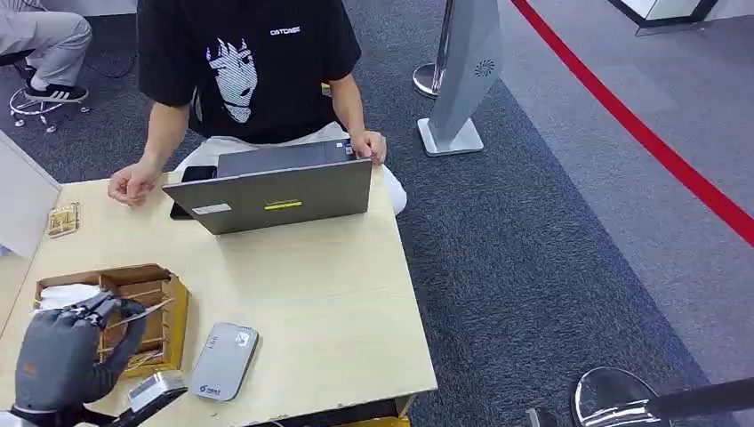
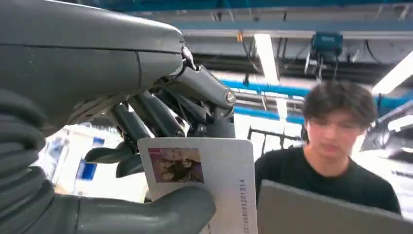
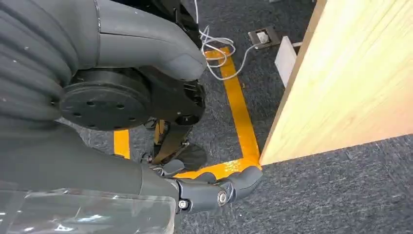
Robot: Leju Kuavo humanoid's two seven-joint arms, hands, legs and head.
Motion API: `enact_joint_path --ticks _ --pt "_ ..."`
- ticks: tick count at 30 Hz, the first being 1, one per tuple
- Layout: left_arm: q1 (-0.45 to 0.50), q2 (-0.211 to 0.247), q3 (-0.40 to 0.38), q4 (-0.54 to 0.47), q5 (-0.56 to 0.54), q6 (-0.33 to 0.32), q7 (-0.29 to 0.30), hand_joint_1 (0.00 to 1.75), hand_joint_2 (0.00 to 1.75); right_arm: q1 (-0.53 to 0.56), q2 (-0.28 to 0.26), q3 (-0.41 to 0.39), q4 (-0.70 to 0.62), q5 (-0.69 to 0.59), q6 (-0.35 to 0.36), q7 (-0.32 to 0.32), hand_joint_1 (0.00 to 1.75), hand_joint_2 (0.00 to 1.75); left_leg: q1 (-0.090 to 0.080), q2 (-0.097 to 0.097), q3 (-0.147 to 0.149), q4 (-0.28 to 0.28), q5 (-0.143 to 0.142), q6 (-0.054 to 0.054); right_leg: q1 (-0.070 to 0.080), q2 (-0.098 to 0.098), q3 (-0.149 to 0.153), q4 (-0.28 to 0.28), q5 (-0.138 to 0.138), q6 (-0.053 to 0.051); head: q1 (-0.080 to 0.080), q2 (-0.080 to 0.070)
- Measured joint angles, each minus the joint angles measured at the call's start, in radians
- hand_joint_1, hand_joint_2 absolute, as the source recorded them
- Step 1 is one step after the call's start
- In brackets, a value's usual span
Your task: Pass the card to the sensor for recognition and then transmit it.
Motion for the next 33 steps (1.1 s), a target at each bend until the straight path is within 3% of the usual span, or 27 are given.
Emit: enact_joint_path --ticks 7,16,24,30,33 --pt "0.01 -0.002 -0.058 0.052 0.005 -0.06 0.046 1.75 1.75 -0.006 0.0 0.012 0.0 -0.017 0.0 -0.001 0.0 1.75 0.0 0.0 0.0 0.0 0.0 0.0 0.0 0.0 0.0 0.0 0.0 0.0 0.0 0.0" --pt "0.007 0.013 -0.118 0.162 0.035 -0.085 0.091 1.75 1.75 -0.017 -0.012 0.049 0.012 -0.073 -0.014 -0.006 0.0 1.75 0.0 0.0 0.0 0.0 0.0 0.0 0.0 0.0 0.0 0.0 0.0 0.0 0.0 0.0" --pt "-0.005 0.042 -0.185 0.276 0.103 -0.134 0.128 1.75 1.75 -0.03 -0.027 0.146 0.039 -0.161 -0.1 -0.024 0.0 1.75 0.0 0.0 0.0 -0.001 0.0 0.0 0.0 0.0 0.0 0.0 0.0 0.0 0.0 0.0" --pt "-0.036 0.063 -0.215 0.301 0.166 -0.171 0.123 1.75 1.75 -0.034 -0.05 0.211 0.048 -0.206 -0.126 -0.017 0.0 1.75 0.0 -0.001 0.001 -0.001 0.0 0.0 -0.001 -0.001 0.001 0.0 0.0 0.0 0.0 0.0" --pt "-0.044 0.065 -0.221 0.304 0.183 -0.128 0.079 1.75 1.75 -0.033 -0.066 0.253 0.052 -0.254 -0.159 -0.018 0.0 1.75 0.0 0.0 0.002 -0.001 0.0 0.0 -0.001 0.0 0.001 0.0 0.0 0.0 0.0 0.0"
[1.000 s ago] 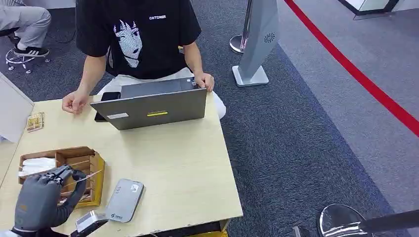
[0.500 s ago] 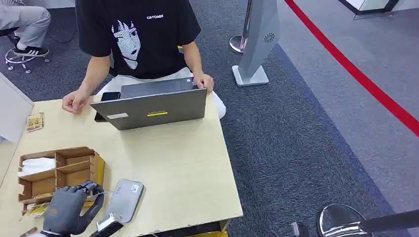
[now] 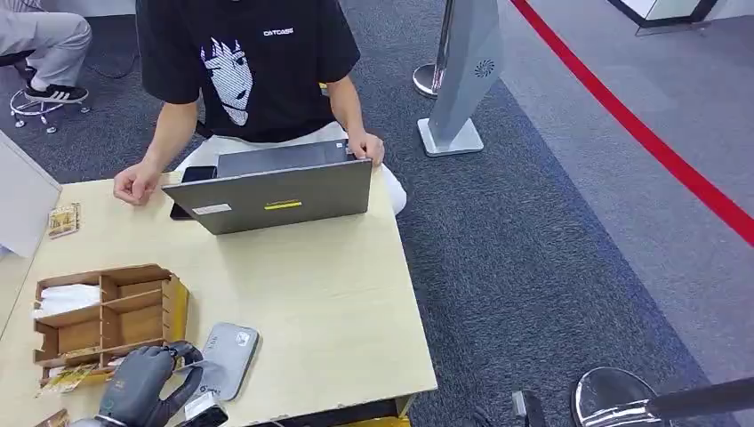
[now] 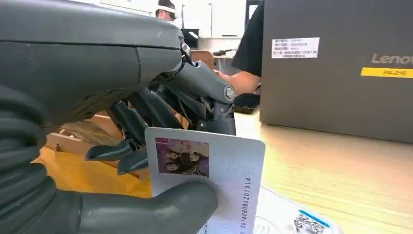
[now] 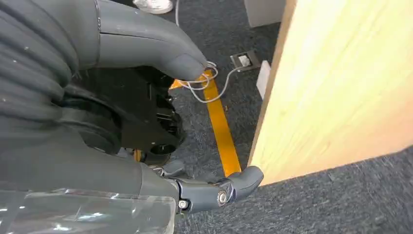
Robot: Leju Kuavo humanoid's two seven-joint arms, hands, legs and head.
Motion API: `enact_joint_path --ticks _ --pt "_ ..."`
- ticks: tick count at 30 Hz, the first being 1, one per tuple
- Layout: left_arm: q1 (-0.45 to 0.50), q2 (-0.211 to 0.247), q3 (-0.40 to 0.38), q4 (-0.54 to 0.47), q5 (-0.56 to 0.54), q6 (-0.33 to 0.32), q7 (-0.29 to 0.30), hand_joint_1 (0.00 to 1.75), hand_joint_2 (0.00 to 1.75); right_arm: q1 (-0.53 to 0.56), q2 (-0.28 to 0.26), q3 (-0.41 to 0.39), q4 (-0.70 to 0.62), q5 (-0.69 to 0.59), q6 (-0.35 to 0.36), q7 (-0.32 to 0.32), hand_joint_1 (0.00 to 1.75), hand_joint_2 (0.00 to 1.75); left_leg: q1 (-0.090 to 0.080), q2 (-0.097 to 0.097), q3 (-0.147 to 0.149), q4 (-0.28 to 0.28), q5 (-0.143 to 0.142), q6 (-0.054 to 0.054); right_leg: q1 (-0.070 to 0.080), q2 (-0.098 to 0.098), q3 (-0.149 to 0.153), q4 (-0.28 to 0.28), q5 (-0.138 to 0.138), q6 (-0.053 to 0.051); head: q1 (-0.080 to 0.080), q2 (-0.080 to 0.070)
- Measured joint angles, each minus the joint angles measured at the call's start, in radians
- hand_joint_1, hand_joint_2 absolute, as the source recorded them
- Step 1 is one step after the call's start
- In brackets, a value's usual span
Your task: Pass the card to the sensor for recognition and then transmit it.
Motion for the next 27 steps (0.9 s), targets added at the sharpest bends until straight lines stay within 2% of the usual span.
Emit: enact_joint_path --ticks 3,8,10,13,15,17,21,27 --pt "-0.006 -0.013 0.002 -0.028 0.008 0.046 -0.05 1.75 1.75 0.014 -0.008 0.034 -0.005 -0.034 -0.036 -0.008 0.0 1.75 0.0 -0.001 0.0 0.0 0.0 0.0 0.0 0.0 0.0 0.0 0.0 0.0 0.0 0.0" --pt "-0.059 -0.058 0.036 -0.155 -0.012 0.041 -0.083 1.75 1.75 0.037 -0.019 0.095 -0.021 -0.06 -0.078 -0.019 0.0 1.75 0.0 -0.001 -0.001 0.0 0.0 0.0 0.0 0.0 -0.001 0.0 0.0 0.0 0.0 0.0" --pt "-0.099 -0.075 0.057 -0.199 -0.026 0.046 -0.077 1.75 1.75 0.039 -0.027 0.118 -0.016 -0.073 -0.081 -0.032 0.0 1.75 0.0 -0.001 -0.001 0.0 0.0 0.0 0.0 -0.001 0.0 0.0 0.0 0.0 0.0 0.0" --pt "-0.177 -0.083 0.101 -0.229 -0.036 0.031 -0.037 1.75 1.75 0.034 -0.042 0.154 -0.004 -0.092 -0.084 -0.048 0.0 1.75 -0.001 -0.001 0.0 0.0 0.0 0.0 0.0 -0.001 0.0 0.0 0.0 0.0 0.0 0.0" --pt "-0.214 -0.086 0.13 -0.229 -0.037 0.022 -0.029 1.75 1.75 0.033 -0.05 0.176 0.003 -0.104 -0.088 -0.053 0.0 1.75 -0.001 -0.001 0.0 0.0 0.001 -0.001 0.0 -0.001 0.0 0.001 0.0 0.0 0.0 0.0" --pt "-0.246 -0.087 0.156 -0.227 -0.06 0.008 0.003 1.75 1.75 0.033 -0.061 0.201 0.007 -0.116 -0.1 -0.051 0.0 1.75 -0.001 -0.001 0.0 0.0 0.001 -0.001 0.0 -0.001 0.0 0.001 0.0 0.0 0.0 0.0" --pt "-0.306 -0.081 0.211 -0.176 -0.073 -0.006 0.041 1.75 1.75 0.025 -0.084 0.249 0.014 -0.15 -0.116 -0.048 0.0 1.75 -0.001 -0.001 0.0 0.0 0.001 -0.001 0.0 0.0 0.0 0.001 0.0 0.0 0.0 0.0" --pt "-0.326 -0.074 0.269 -0.09 -0.085 -0.005 0.061 1.75 1.75 0.017 -0.109 0.293 0.017 -0.184 -0.137 -0.042 0.0 1.75 -0.001 0.0 0.0 -0.001 0.001 -0.001 0.0 0.0 -0.001 0.001 0.0 0.0 -0.001 0.0"
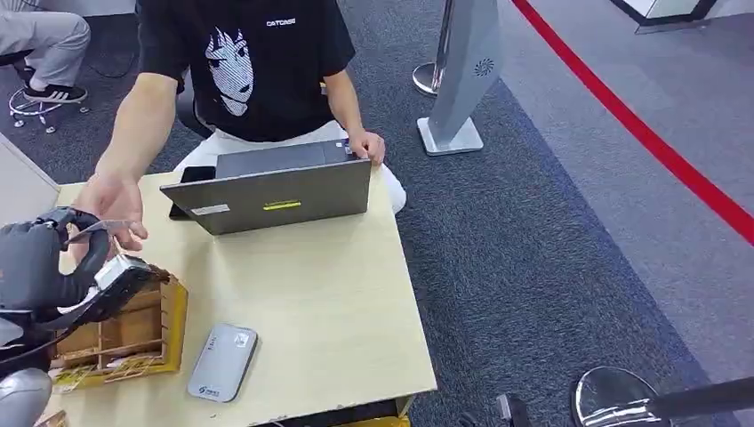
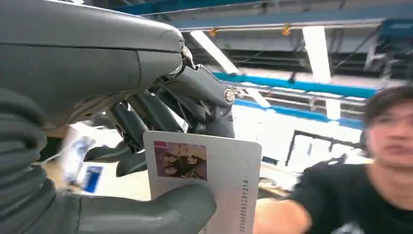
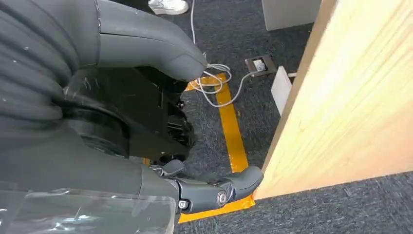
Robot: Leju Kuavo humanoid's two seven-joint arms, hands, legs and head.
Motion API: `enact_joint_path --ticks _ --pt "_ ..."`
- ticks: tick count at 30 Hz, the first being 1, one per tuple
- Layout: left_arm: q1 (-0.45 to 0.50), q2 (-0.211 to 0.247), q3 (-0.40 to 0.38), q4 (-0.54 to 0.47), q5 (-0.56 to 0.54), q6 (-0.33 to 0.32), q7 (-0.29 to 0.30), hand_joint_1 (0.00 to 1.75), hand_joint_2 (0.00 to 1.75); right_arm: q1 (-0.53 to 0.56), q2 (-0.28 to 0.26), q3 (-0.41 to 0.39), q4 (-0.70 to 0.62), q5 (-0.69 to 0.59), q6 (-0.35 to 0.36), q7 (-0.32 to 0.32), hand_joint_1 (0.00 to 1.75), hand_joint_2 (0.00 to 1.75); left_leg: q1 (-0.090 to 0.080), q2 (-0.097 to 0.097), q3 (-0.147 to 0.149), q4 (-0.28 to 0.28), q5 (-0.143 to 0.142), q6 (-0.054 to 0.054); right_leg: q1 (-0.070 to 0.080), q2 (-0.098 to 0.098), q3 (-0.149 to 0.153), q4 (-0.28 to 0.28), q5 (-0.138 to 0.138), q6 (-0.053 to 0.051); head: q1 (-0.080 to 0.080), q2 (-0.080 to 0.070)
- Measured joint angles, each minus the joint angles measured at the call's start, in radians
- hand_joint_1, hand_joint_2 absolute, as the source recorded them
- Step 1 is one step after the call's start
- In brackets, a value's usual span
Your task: Pass the card to the sensor for recognition and then transmit it.
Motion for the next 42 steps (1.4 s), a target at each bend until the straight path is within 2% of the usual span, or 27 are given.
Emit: enact_joint_path --ticks 3,4,10,13,18,22,25,29,33,37,42 --pt "0.004 -0.002 0.027 0.042 -0.002 0.019 -0.013 1.75 1.75 -0.008 -0.011 0.024 0.008 -0.018 -0.01 -0.009 0.0 1.75 0.0 0.0 0.0 0.0 0.0 0.0 -0.001 0.0 0.0 0.0 0.0 0.0 0.0 0.0" --pt "0.008 -0.004 0.034 0.05 -0.002 0.024 -0.013 0.0 1.75 -0.01 -0.015 0.031 0.011 -0.021 -0.011 -0.011 0.0 1.75 0.0 0.0 0.0 0.0 0.0 0.0 -0.001 0.0 0.0 0.0 0.0 0.0 0.0 0.0" --pt "0.046 -0.013 0.063 0.071 0.0 0.06 -0.024 0.0 1.75 -0.011 -0.027 0.056 0.011 -0.042 -0.041 -0.002 0.0 1.75 0.0 0.0 0.0 0.0 0.0 0.0 -0.001 0.0 0.0 0.0 0.0 0.0 0.0 0.0" --pt "0.092 -0.021 0.071 0.066 0.025 0.1 -0.065 0.0 1.75 -0.006 -0.031 0.064 0.01 -0.057 -0.049 -0.011 0.0 1.75 0.0 0.0 0.0 0.0 0.0 0.0 -0.001 0.0 0.0 0.0 0.0 0.0 0.0 0.0" --pt "0.199 -0.032 0.079 -0.014 0.037 0.143 -0.134 0.0 1.75 0.017 -0.033 0.066 -0.015 -0.071 -0.063 -0.017 0.0 1.75 0.0 0.0 0.0 0.0 -0.002 0.0 -0.001 0.0 0.0 0.0 -0.001 0.0 0.0 0.0" --pt "0.3 -0.03 0.079 -0.092 0.024 0.148 -0.193 0.0 1.75 0.035 -0.04 0.065 -0.025 -0.071 -0.056 -0.027 0.0 1.75 -0.001 0.0 0.0 0.0 -0.002 0.0 -0.001 0.0 0.0 -0.001 -0.002 -0.001 0.0 0.0" --pt "0.376 -0.003 0.062 -0.155 -0.033 0.15 -0.212 0.0 1.75 0.052 -0.056 0.049 -0.037 -0.06 -0.021 -0.029 0.0 1.75 -0.001 0.0 0.0 0.0 -0.003 0.0 -0.001 0.0 0.0 -0.001 -0.003 -0.001 0.0 0.0" --pt "0.456 0.063 -0.013 -0.193 -0.112 0.193 -0.163 0.0 1.75 0.062 -0.056 0.0 -0.046 -0.005 0.018 -0.018 0.0 1.75 -0.001 0.0 0.0 0.0 -0.003 0.0 -0.001 0.0 0.0 -0.001 -0.003 -0.001 0.0 0.0" --pt "0.495 0.124 -0.091 -0.195 -0.12 0.2 -0.113 0.0 1.75 0.063 -0.055 -0.043 -0.049 0.032 0.041 -0.014 0.0 1.75 -0.001 0.0 0.0 0.0 -0.003 0.0 0.0 0.0 0.0 -0.001 -0.004 -0.001 0.0 0.0" --pt "0.508 0.183 -0.173 -0.184 -0.124 0.204 -0.043 0.0 1.75 0.06 -0.052 -0.079 -0.05 0.063 0.06 -0.01 0.0 1.75 -0.001 0.0 0.0 0.0 -0.003 0.0 0.0 0.0 0.0 -0.001 -0.004 -0.001 0.0 0.0" --pt "0.51 0.242 -0.255 -0.145 -0.151 0.26 0.059 0.0 1.75 0.057 -0.039 -0.118 -0.05 0.096 0.079 -0.005 0.0 1.75 -0.001 0.0 0.0 -0.001 -0.003 0.0 0.0 0.0 0.0 -0.001 -0.004 -0.001 0.0 0.0"
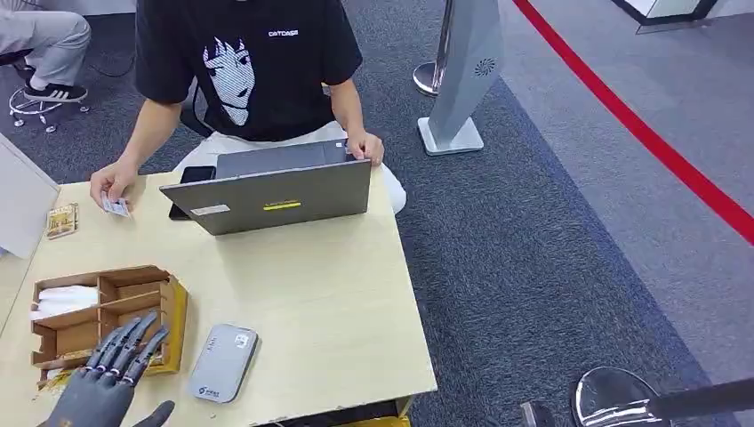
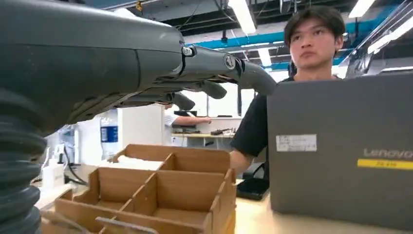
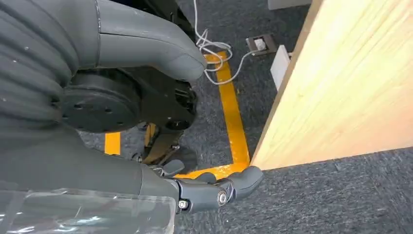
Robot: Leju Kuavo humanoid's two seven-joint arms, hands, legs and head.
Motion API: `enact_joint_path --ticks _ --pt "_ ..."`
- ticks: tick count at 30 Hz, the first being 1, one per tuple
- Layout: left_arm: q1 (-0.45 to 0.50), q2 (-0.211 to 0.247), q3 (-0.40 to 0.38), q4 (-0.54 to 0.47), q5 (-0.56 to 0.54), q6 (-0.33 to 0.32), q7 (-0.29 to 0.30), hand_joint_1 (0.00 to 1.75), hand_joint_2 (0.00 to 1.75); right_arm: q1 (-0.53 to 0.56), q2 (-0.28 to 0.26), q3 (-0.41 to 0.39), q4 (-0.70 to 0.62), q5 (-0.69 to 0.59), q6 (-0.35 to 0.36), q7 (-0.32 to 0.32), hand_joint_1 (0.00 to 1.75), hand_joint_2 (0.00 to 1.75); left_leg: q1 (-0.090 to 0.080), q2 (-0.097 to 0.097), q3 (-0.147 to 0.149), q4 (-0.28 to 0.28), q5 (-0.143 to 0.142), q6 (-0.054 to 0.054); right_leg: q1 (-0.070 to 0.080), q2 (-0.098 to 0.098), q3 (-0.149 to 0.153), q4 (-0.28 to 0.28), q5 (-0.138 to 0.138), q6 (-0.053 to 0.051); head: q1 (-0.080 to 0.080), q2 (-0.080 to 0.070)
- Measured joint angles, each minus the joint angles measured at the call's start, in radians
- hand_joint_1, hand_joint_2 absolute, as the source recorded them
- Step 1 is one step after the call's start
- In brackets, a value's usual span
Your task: Pass the card to the sensor for recognition and then transmit it.
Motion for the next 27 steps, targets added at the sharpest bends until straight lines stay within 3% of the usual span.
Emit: enact_joint_path --ticks 6,13,27 --pt "0.0 0.02 -0.018 0.045 0.037 0.021 0.06 0.0 1.75 0.001 0.019 -0.042 -0.004 0.048 0.009 0.008 0.0 1.75 0.0 0.0 0.0 0.0 0.0 0.0 0.0 0.0 0.0 0.0 0.0 0.0 0.0 0.0" --pt "-0.001 0.022 -0.002 0.098 0.014 0.015 0.07 0.0 1.75 0.0 0.036 -0.075 -0.008 0.082 0.021 0.015 0.0 1.75 0.0 0.0 0.0 0.0 0.0 0.0 0.0 0.0 0.0 0.0 0.0 0.0 0.0 0.0" --pt "-0.027 -0.018 0.168 0.203 -0.054 -0.05 0.017 0.0 1.75 -0.012 0.064 -0.125 -0.008 0.124 0.05 0.02 0.0 1.75 0.0 0.0 0.0 0.0 0.0 0.0 0.0 0.0 0.0 0.0 0.0 0.0 0.0 0.0"
